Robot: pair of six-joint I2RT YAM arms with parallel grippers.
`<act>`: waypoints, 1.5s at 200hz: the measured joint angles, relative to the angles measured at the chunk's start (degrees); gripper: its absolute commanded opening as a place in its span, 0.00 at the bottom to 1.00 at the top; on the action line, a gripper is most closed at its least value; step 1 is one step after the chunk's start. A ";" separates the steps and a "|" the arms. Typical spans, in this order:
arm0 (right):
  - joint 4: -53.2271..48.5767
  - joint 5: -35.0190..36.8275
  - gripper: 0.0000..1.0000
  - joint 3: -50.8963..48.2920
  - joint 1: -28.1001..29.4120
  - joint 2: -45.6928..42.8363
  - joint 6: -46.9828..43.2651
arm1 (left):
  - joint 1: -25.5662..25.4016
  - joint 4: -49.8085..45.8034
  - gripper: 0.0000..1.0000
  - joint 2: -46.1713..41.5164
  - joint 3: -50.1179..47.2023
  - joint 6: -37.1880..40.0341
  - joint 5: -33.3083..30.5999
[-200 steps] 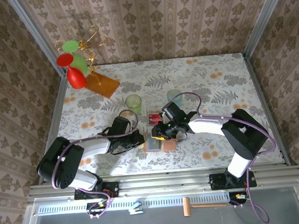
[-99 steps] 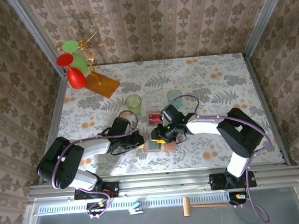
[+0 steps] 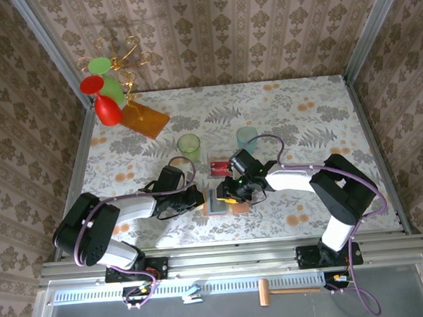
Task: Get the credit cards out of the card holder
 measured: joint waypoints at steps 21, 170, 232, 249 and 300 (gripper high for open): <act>-0.02 0.24 0.38 -0.35 0.00 -0.31 -0.17 | 0.00 0.15 0.00 0.11 0.00 0.00 0.07; 0.07 0.68 0.36 -2.49 -0.15 -1.70 -0.81 | 0.00 0.00 0.00 0.48 0.35 0.02 0.42; 1.57 0.66 0.35 -3.78 -0.44 -1.70 -0.76 | -0.09 -5.27 0.06 -6.21 1.53 -0.13 -1.57; 1.77 0.66 0.35 -3.91 -0.44 -1.70 -0.76 | -0.48 -5.27 0.11 -7.87 2.27 -0.46 -1.73; 2.99 0.63 0.35 -4.66 -0.52 -1.70 -0.74 | -2.67 -3.13 0.21 -7.69 2.38 -3.82 -1.70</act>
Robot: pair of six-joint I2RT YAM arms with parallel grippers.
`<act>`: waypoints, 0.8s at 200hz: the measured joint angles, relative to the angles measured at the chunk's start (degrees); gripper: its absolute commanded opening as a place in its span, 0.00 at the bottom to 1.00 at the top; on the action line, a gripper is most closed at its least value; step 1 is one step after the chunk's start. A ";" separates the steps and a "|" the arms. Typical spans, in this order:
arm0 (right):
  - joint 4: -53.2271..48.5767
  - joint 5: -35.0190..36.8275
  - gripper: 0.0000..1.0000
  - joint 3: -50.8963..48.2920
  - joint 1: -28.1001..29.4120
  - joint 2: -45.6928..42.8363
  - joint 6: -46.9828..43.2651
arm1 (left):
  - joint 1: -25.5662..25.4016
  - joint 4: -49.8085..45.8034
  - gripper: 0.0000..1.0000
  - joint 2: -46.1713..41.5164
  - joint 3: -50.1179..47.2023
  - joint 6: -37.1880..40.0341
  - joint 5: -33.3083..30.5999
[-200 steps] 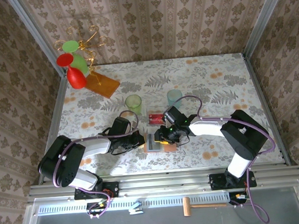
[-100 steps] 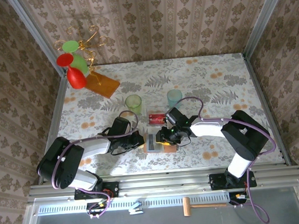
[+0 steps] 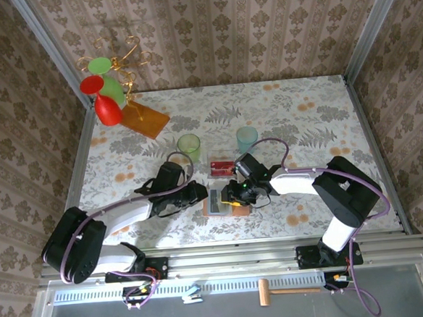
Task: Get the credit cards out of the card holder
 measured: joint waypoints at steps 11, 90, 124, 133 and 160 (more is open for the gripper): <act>0.11 -0.02 0.35 -0.11 -0.04 -0.02 0.02 | -0.35 1.46 0.23 0.92 0.00 -0.76 0.13; 0.28 -0.02 0.35 -0.26 -0.11 -0.09 0.15 | -2.23 10.51 0.21 7.04 -0.04 -5.38 1.73; 0.50 -0.04 0.35 -0.33 -0.11 -0.09 0.15 | -2.58 11.23 0.23 9.01 -0.04 -5.51 2.14; 0.52 -0.02 0.35 -0.35 -0.13 -0.09 0.15 | -2.58 11.28 0.23 9.49 -0.04 -5.64 2.16; 0.74 -0.02 0.34 -0.50 -0.13 -0.09 0.17 | -2.91 11.63 0.21 10.21 -0.04 -5.97 2.40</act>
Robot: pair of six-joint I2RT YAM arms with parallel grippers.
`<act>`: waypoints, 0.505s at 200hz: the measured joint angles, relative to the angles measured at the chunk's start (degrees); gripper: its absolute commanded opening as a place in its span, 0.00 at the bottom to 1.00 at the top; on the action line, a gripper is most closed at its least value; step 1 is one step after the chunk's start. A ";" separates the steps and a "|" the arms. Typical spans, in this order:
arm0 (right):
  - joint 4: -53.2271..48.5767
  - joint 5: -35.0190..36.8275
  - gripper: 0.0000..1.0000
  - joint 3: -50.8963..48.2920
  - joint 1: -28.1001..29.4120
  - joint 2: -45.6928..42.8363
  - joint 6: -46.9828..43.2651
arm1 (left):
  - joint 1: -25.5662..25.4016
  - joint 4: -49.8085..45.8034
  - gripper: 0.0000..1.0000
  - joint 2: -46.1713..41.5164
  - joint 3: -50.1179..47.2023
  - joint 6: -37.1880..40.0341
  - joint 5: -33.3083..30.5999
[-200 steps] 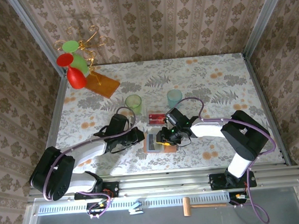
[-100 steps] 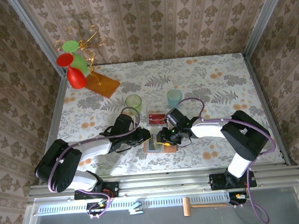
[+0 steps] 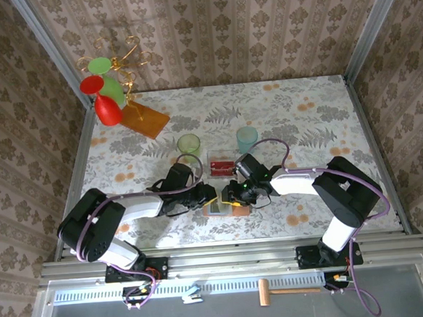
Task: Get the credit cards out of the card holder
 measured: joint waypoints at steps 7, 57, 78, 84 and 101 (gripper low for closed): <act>0.15 0.00 0.34 -0.07 0.00 -0.02 0.00 | -0.07 0.37 0.21 0.15 0.00 -0.17 0.22; 0.48 0.00 0.34 -0.17 0.00 -0.02 0.22 | -0.37 2.49 0.15 0.72 0.00 -1.18 1.09; 0.59 0.00 0.34 -0.35 0.00 -0.35 0.26 | -0.37 3.34 0.15 1.27 0.00 -1.38 1.44; 0.59 0.02 0.34 -0.46 0.00 -0.57 0.28 | -0.37 3.48 0.15 1.42 0.00 -1.44 1.49; 0.46 0.04 0.35 -0.74 -0.04 -1.33 0.46 | -0.37 3.74 0.16 1.62 0.00 -1.86 1.75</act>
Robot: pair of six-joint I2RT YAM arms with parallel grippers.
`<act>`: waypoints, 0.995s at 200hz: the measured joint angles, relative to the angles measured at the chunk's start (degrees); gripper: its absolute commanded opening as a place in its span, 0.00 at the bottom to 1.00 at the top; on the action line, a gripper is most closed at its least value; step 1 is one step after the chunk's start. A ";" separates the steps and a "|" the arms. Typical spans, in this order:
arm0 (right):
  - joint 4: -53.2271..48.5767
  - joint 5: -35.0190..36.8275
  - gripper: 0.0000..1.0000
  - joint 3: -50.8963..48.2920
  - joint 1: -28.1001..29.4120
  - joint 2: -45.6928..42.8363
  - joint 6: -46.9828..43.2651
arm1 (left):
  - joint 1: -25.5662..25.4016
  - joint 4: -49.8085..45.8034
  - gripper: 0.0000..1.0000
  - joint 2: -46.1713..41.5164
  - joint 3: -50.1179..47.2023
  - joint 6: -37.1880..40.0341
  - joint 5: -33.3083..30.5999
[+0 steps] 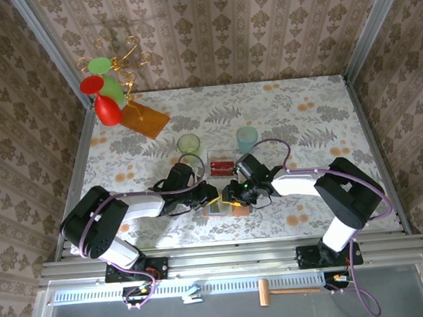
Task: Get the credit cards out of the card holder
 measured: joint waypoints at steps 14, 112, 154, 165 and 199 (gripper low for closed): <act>-0.28 0.09 0.36 -0.07 -0.11 -0.85 0.04 | 0.00 0.55 0.16 0.02 0.00 -0.39 0.13; -6.43 4.17 0.37 -2.56 -3.34 -12.28 0.07 | -1.25 -0.48 0.36 0.02 4.90 -0.55 0.63; -10.95 6.38 0.37 -3.54 -4.87 -19.52 -1.05 | -2.60 -1.46 0.39 1.25 8.83 -0.52 0.96; -12.04 7.08 0.37 -3.61 -5.16 -21.38 -1.22 | -3.08 -1.55 0.38 2.19 9.60 -0.52 1.03; -14.47 8.31 0.38 -4.92 -6.45 -26.64 -2.12 | -4.92 -1.40 0.39 5.75 11.19 -0.57 1.25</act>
